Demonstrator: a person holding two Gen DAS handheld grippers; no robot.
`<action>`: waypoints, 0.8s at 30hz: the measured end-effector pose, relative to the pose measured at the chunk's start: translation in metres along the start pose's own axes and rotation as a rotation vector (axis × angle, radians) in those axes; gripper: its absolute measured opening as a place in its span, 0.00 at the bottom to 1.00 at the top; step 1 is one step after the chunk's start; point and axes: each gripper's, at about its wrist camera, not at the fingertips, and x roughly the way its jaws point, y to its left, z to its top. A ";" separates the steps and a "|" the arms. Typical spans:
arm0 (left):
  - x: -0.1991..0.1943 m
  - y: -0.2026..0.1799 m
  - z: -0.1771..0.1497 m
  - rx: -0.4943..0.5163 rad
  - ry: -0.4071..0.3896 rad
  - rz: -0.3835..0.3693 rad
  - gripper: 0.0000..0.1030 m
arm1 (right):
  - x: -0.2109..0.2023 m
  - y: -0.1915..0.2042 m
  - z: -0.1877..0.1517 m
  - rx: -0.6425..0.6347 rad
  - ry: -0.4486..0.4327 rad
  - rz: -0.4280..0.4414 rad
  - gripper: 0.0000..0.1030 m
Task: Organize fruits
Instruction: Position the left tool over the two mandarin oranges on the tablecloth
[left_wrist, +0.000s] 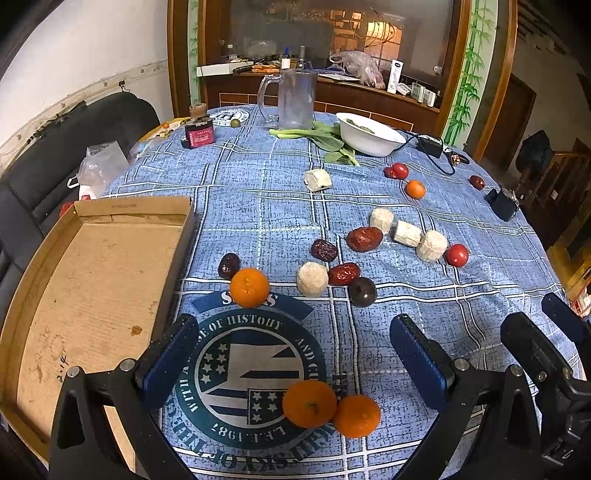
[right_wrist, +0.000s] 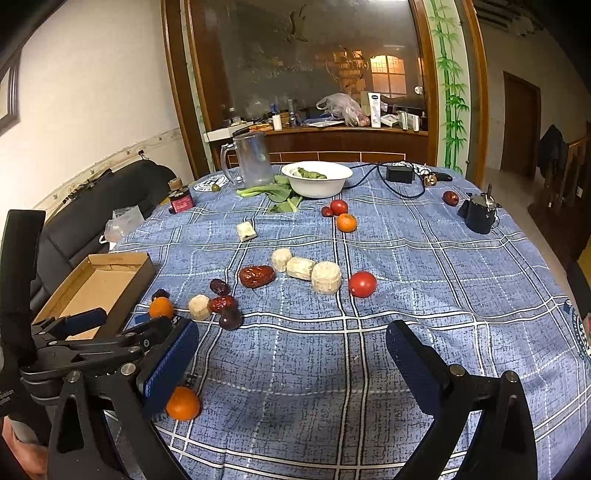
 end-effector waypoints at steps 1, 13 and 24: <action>0.000 0.000 0.000 0.001 -0.003 0.001 1.00 | 0.000 0.001 0.000 0.001 -0.002 0.001 0.99; 0.002 0.008 0.002 0.013 -0.002 0.009 1.00 | 0.002 0.009 -0.003 -0.058 -0.002 0.003 0.99; 0.002 0.027 -0.002 0.051 0.037 -0.057 1.00 | 0.012 0.006 -0.008 -0.071 0.047 0.022 0.77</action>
